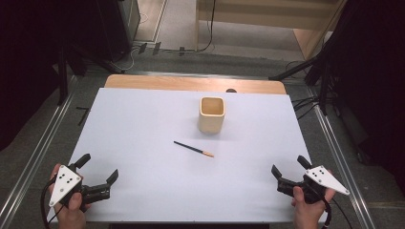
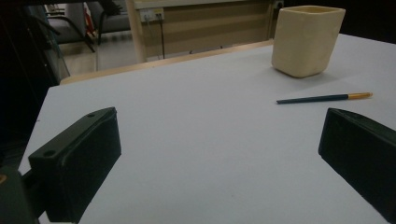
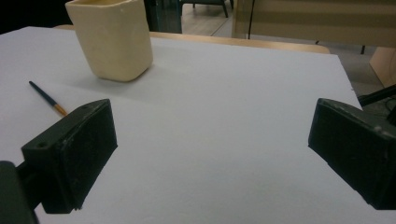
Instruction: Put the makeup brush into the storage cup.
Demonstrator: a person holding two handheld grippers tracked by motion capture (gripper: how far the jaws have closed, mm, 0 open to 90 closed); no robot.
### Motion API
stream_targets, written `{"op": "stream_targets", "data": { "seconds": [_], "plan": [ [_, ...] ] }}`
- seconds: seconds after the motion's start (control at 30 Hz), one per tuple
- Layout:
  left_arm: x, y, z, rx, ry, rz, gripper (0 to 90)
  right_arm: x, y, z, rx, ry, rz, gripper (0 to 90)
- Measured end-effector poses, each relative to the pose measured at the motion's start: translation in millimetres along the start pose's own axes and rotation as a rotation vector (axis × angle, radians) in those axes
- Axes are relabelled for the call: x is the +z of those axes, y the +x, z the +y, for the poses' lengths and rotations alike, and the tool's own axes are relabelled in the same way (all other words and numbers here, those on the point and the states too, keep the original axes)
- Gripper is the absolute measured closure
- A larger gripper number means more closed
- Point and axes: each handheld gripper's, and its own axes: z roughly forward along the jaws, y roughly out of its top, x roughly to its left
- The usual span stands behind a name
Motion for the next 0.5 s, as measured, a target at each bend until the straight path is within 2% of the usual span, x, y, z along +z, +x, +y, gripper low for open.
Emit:
{"op": "stream_targets", "data": {
  "seconds": [0.13,0.23,0.5],
  "plan": [
    [2.3,-1.1,-1.1,-0.004,0.003,-0.005,0.0,2.1,3.7,-0.7,-0.004,0.013,0.008,2.0],
    [2.3,-4.6,-1.5,0.011,0.009,-0.008,0.0,3.7,7.3,0.9,-0.012,0.013,0.008,2.1],
    [4.5,-7.9,-3.1,0.019,0.019,-0.013,0.0,13.7,18.3,15.3,-0.028,0.021,0.027,5.0]
  ]
}}
